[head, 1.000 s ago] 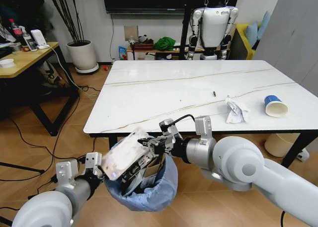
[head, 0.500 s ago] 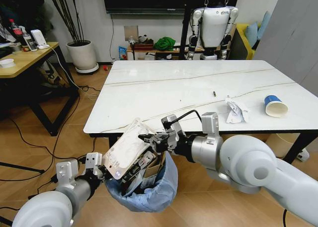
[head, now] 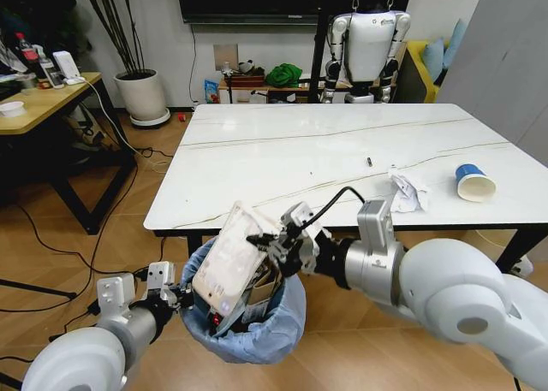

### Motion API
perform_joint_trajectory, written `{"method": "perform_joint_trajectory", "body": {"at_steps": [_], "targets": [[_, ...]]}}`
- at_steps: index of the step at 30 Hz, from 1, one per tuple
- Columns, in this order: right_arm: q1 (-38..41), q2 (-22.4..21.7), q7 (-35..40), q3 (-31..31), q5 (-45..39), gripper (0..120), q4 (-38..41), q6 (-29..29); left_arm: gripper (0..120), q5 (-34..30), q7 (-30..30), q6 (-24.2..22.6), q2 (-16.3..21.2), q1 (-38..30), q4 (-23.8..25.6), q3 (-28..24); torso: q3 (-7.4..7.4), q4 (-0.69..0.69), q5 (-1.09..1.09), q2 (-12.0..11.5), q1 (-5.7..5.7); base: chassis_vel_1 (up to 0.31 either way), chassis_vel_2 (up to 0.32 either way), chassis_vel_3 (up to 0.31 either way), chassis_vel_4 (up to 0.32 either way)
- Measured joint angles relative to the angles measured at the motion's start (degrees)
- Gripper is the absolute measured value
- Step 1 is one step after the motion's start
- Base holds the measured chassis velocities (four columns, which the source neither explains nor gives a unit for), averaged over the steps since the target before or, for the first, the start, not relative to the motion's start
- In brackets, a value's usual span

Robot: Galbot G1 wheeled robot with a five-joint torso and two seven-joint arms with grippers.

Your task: Pick up the trash bin and place the trash from the table into it.

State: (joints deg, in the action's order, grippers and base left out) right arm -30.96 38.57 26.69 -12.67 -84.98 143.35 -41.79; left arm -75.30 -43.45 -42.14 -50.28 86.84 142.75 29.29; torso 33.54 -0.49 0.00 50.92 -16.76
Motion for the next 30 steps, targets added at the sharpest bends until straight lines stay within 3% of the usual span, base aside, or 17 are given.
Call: {"method": "perform_joint_trajectory", "body": {"at_steps": [4,7,17,21,24,30], "targets": [[-0.3,0.1,0.8,-0.4,-0.2,0,0.0,-0.4,0,0.1,0.0,0.0,-0.2,0.0,0.0,-0.2,0.0,0.0,0.0,0.0,0.0,0.0,0.0,0.0,0.0],[-0.3,0.1,0.9,-0.5,-0.3,8,0.0,-0.4,0,0.1,0.0,0.0,-0.2,0.0,0.0,-0.2,0.0,0.0,0.0,0.0,0.0,0.0,0.0,0.0,0.0],[-0.6,-0.3,1.3,-0.4,-0.3,48,-0.2,-0.4,0,0.2,0.1,0.0,-0.1,0.0,0.1,-0.1,0.0,0.0,0.0,0.0,0.0,0.0,0.0,0.0,0.0],[-0.6,-0.3,1.7,0.7,-0.5,58,-0.8,0.0,0,0.2,0.1,0.0,-0.2,0.2,0.4,0.0,0.0,0.0,0.0,0.0,0.0,0.0,0.0,0.0,0.0],[0.0,0.2,2.9,2.9,-1.8,73,-2.2,1.2,0,0.2,0.1,0.0,-0.3,0.4,0.4,0.3,0.0,0.0,0.0,0.0,0.0,0.0,0.0,0.0,0.0],[0.2,1.6,6.0,5.4,-2.3,91,-4.1,4.6,0,0.2,0.0,0.0,-0.7,1.0,0.4,0.8,0.0,0.0,0.0,0.0,0.0,0.0,0.0,0.0,0.0]]}}
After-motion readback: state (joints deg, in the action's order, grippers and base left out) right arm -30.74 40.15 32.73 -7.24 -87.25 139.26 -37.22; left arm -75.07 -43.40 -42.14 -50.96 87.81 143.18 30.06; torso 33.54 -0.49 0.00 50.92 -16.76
